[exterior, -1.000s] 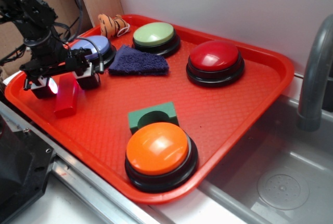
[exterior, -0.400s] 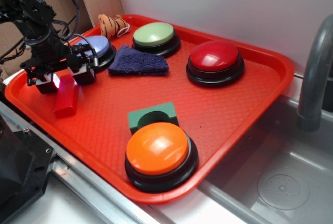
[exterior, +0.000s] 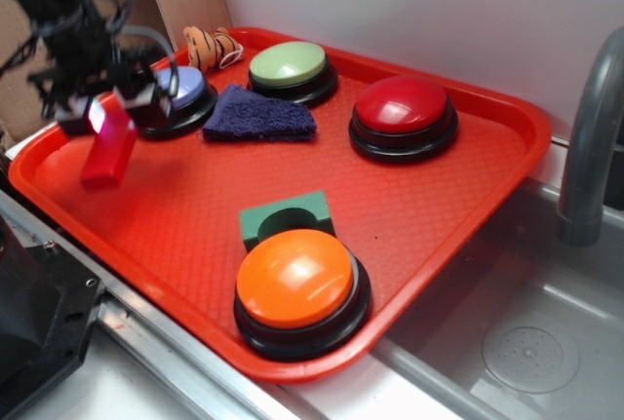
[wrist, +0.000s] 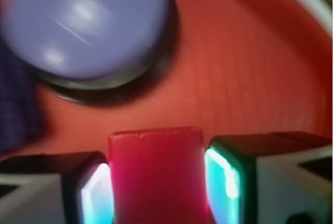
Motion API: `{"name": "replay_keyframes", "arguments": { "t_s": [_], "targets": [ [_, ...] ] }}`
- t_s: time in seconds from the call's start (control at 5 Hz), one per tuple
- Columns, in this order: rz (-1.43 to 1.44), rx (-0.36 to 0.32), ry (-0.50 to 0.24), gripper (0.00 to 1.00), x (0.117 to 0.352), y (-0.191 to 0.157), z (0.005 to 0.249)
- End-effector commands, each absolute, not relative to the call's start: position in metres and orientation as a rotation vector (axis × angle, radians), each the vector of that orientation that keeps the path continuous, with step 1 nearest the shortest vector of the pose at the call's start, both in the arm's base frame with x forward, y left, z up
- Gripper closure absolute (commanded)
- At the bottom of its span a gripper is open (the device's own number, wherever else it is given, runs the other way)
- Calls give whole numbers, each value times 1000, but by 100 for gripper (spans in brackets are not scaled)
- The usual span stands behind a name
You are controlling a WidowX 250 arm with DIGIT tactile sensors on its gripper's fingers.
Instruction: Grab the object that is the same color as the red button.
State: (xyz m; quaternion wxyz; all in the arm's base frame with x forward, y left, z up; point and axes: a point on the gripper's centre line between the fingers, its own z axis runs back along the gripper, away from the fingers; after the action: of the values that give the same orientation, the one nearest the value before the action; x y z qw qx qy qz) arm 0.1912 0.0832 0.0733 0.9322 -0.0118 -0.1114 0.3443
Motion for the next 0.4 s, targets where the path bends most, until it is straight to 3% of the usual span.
{"name": "replay_keyframes", "arguments": {
  "t_s": [0.0, 0.2],
  "targets": [
    [393, -70, -280, 100, 208, 40, 180],
    [287, -88, -294, 100, 207, 23, 215]
  ]
}}
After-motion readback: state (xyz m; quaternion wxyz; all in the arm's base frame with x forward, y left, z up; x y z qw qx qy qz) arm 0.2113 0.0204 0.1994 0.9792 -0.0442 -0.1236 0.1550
